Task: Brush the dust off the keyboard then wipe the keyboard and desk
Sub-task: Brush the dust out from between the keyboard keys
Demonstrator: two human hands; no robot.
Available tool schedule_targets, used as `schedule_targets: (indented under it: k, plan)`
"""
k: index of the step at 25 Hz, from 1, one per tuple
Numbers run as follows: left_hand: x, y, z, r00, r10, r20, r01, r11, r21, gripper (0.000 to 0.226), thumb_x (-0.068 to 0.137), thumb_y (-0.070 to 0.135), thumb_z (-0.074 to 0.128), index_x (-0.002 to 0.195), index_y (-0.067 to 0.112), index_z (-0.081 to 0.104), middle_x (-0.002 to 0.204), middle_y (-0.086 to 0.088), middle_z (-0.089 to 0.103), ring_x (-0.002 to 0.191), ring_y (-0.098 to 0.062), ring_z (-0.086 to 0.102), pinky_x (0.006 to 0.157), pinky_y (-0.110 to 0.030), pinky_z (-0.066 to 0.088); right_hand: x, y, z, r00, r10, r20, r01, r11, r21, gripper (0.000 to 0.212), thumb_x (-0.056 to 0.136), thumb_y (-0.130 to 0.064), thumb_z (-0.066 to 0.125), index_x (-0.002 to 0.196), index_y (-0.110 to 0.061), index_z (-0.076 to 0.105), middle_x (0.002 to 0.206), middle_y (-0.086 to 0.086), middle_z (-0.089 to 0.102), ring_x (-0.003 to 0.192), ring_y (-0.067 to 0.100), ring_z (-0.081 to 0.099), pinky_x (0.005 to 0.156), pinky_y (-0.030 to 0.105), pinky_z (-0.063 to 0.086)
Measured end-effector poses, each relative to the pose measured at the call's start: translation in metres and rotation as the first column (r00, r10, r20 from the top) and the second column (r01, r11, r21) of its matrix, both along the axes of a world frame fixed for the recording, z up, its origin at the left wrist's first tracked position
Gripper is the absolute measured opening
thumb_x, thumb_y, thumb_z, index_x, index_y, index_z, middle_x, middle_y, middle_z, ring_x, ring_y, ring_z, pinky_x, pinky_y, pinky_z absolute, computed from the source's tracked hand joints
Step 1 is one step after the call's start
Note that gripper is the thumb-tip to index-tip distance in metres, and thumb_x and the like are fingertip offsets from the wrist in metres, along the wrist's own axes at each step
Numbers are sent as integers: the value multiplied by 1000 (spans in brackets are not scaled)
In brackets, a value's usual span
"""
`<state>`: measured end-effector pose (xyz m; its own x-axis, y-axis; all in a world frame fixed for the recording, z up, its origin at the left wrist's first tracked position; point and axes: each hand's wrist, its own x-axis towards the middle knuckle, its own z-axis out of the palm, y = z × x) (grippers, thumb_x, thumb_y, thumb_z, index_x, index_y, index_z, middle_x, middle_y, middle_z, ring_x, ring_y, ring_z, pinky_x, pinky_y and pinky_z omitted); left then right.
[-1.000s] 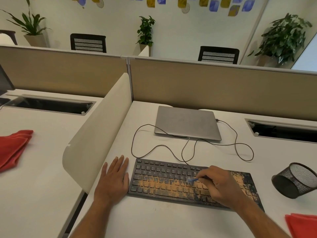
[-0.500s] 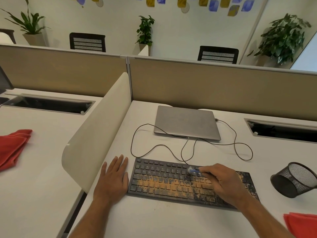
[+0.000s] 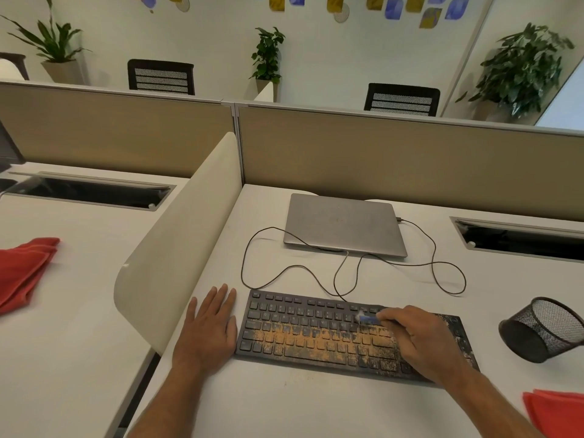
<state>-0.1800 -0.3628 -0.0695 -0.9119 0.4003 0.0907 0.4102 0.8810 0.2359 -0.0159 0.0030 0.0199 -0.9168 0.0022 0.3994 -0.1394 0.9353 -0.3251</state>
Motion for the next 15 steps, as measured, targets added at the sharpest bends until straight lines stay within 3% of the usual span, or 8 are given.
schedule_targets:
  k: [4, 8, 12, 15]
  plan:
    - [1, 0, 1, 1000, -4, 6, 4, 1000, -12, 73, 91, 47, 3, 159, 24, 17, 166, 8, 9, 153, -9, 0, 124, -40, -6, 3, -6, -3, 996, 88, 13, -89, 994, 65, 16, 86, -28, 57, 96, -26, 68, 73, -13, 65, 61, 4, 55, 48, 24, 49]
    - [0, -1, -1, 1000, 1, -7, -1, 1000, -6, 71, 93, 46, 7, 159, 23, 21, 166, 7, 14, 153, -10, 5, 124, -40, -5, 2, -2, -2, 999, 38, 1, -38, 998, -58, 20, 88, -32, 54, 98, -25, 69, 77, -15, 65, 66, 3, 57, 53, 26, 50]
    - [-1, -1, -2, 1000, -4, 0, 4, 1000, -19, 73, 92, 46, 4, 159, 23, 17, 166, 8, 10, 153, -10, 1, 124, -41, -5, 3, -5, -3, 993, 114, 38, -117, 990, 78, 16, 83, -23, 63, 97, -28, 67, 74, -14, 63, 63, 6, 55, 48, 28, 49]
    - [-1, 0, -1, 1000, -2, -9, 2, 1000, -21, 72, 92, 46, 4, 159, 23, 17, 166, 7, 11, 153, -10, 2, 124, -41, -4, 1, -2, 1, 996, 88, 23, -89, 996, 18, 14, 86, -27, 59, 97, -27, 68, 77, -15, 64, 65, 4, 55, 51, 25, 49]
